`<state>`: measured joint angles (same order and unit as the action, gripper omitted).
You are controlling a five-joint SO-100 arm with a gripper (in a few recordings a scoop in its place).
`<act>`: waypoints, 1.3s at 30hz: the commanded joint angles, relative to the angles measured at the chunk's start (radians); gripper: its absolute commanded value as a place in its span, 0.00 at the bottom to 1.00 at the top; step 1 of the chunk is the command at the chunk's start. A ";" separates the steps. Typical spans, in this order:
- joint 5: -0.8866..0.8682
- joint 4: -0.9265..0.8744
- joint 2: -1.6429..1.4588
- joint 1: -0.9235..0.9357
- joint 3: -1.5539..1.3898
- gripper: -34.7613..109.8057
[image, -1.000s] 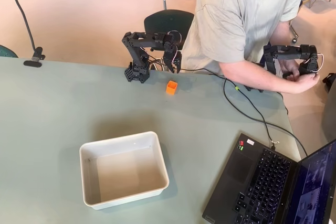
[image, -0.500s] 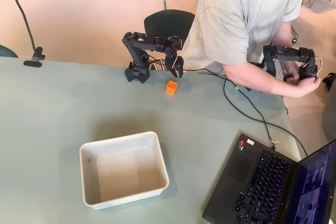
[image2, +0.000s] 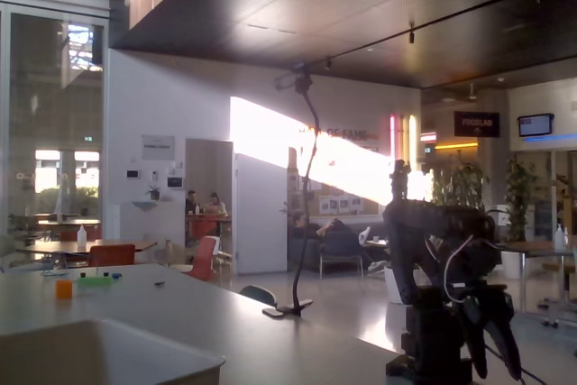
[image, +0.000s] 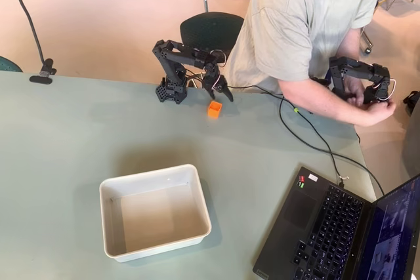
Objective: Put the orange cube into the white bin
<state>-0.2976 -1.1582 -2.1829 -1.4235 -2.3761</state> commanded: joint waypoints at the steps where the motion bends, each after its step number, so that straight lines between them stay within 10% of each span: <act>1: -0.046 -0.025 0.000 -0.002 -0.011 0.61; 39: -0.067 0.031 0.216 0.020 0.075 0.62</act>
<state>-0.3620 -1.1351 -1.9666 -1.4205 -2.3393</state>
